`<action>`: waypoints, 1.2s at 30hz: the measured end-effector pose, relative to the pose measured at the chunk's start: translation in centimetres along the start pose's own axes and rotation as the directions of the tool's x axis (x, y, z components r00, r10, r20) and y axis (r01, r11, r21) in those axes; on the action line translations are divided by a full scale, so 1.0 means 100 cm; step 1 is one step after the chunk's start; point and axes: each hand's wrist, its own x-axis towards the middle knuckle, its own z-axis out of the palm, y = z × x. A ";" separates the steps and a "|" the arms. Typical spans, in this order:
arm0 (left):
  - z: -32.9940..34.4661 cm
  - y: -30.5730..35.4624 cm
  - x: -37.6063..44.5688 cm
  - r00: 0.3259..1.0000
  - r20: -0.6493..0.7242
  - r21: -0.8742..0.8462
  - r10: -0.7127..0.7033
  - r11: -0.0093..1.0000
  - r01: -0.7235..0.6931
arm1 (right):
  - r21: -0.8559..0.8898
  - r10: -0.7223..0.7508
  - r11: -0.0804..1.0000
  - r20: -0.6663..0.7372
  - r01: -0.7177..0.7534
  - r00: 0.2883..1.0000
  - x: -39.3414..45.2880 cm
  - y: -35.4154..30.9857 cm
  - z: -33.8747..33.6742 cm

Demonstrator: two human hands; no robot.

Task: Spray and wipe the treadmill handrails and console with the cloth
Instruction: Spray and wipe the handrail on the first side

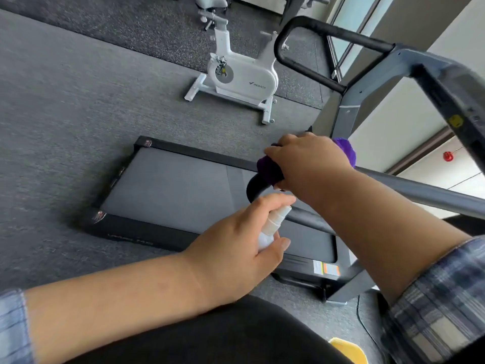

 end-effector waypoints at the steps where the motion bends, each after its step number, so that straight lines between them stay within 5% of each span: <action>1: -0.004 -0.003 -0.001 1.000 0.011 -0.011 0.006 1.000 -0.006 | -0.042 -0.011 0.999 0.023 0.012 1.000 0.004 -0.007 -0.004; 14: -0.029 -0.050 -0.049 0.991 0.132 -0.063 -0.026 0.997 0.035 | -0.336 -0.015 0.932 0.328 0.131 0.945 0.041 -0.114 0.033; 22: -0.053 -0.052 -0.055 0.998 0.062 -0.033 -0.024 0.999 0.026 | -0.020 0.129 0.992 0.105 -0.127 0.986 0.011 -0.059 -0.002; 27: -0.057 -0.050 -0.052 0.998 0.059 -0.065 -0.016 0.998 0.020 | 0.349 0.334 0.857 0.186 -0.380 0.924 -0.025 0.011 -0.015; 36: -0.044 -0.047 -0.041 0.998 0.063 -0.126 0.017 0.992 -0.009 | 0.179 0.394 0.910 -0.101 -0.373 0.913 -0.028 -0.018 0.018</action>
